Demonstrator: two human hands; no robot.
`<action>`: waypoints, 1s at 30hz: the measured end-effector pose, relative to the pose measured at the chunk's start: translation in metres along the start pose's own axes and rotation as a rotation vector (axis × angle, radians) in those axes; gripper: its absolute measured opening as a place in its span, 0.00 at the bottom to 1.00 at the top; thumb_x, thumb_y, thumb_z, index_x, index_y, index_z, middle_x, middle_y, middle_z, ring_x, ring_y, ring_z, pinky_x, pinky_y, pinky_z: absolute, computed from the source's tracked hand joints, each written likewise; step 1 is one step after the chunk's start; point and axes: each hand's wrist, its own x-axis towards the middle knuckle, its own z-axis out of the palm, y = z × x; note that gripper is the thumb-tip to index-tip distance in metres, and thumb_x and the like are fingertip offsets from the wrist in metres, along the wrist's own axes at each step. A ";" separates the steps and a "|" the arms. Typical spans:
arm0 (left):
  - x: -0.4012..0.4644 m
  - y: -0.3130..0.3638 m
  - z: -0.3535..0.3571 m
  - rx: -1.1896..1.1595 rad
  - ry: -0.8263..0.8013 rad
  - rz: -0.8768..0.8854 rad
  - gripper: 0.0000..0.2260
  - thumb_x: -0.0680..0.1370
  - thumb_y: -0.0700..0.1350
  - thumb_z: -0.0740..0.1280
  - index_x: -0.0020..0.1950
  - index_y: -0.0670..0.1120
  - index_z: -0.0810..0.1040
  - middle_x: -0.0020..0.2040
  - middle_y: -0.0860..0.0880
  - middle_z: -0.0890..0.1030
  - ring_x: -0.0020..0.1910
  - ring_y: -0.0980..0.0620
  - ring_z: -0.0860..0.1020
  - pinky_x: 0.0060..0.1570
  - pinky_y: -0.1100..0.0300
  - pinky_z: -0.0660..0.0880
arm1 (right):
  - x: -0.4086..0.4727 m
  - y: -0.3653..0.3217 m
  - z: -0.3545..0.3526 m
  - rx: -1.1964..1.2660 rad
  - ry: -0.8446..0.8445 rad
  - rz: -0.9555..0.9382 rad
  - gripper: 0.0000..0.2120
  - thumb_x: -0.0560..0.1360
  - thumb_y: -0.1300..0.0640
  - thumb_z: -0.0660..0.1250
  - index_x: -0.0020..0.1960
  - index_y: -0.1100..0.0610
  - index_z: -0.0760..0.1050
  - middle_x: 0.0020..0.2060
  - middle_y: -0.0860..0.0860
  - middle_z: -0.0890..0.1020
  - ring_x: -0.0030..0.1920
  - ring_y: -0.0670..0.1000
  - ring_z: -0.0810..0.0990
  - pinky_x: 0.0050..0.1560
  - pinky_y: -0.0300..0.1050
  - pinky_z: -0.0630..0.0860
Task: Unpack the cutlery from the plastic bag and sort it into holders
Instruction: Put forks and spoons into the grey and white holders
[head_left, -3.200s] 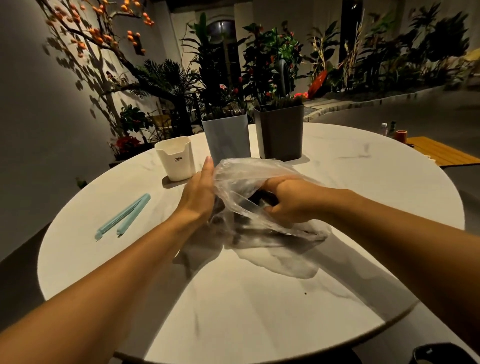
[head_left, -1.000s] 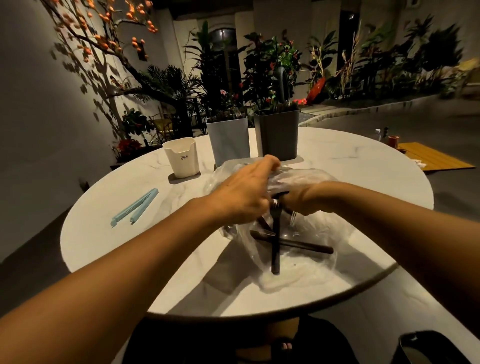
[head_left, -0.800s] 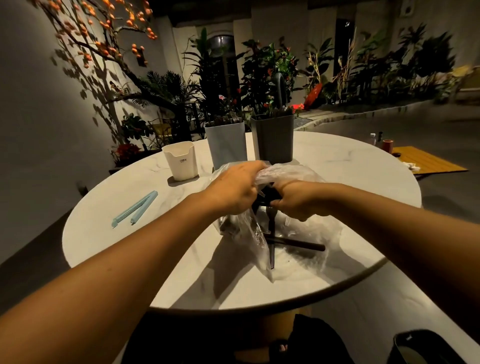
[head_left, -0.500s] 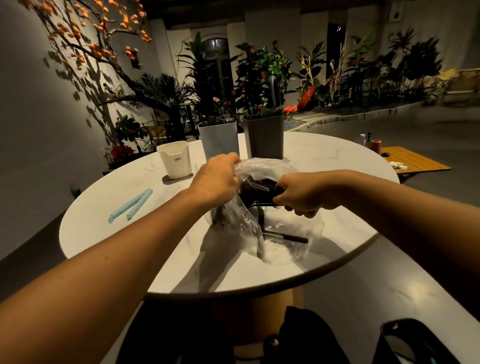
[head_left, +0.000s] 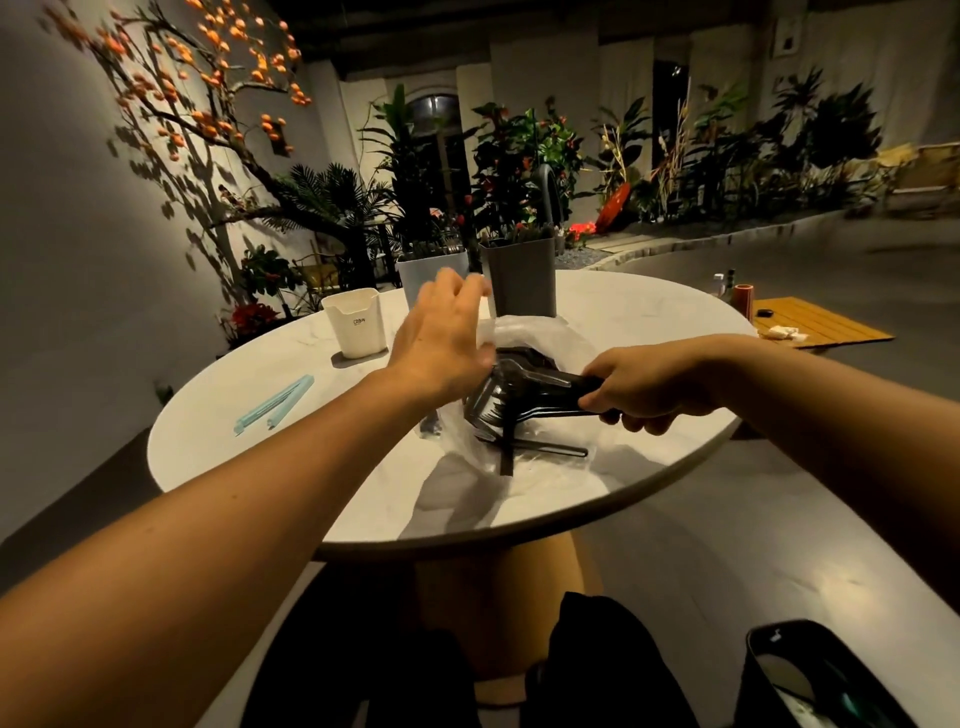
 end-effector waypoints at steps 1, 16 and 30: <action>-0.002 0.003 -0.003 0.007 0.097 0.098 0.18 0.75 0.47 0.72 0.62 0.47 0.71 0.55 0.47 0.74 0.52 0.47 0.73 0.47 0.52 0.76 | 0.001 0.001 0.000 0.002 0.001 -0.003 0.11 0.84 0.60 0.58 0.64 0.61 0.70 0.44 0.57 0.71 0.33 0.48 0.65 0.30 0.39 0.64; -0.019 -0.009 0.015 -0.034 -0.403 -0.121 0.08 0.77 0.37 0.69 0.46 0.51 0.77 0.48 0.49 0.78 0.45 0.50 0.76 0.36 0.63 0.70 | 0.044 -0.025 0.026 0.034 0.135 -0.058 0.11 0.83 0.60 0.58 0.63 0.62 0.71 0.44 0.57 0.81 0.39 0.51 0.82 0.35 0.43 0.81; -0.009 -0.029 0.024 0.011 -0.223 -0.172 0.09 0.77 0.36 0.69 0.53 0.49 0.80 0.53 0.49 0.78 0.49 0.46 0.77 0.52 0.49 0.80 | 0.074 -0.043 0.039 -0.562 0.244 -0.022 0.10 0.79 0.58 0.62 0.59 0.58 0.75 0.39 0.52 0.74 0.45 0.53 0.75 0.44 0.45 0.72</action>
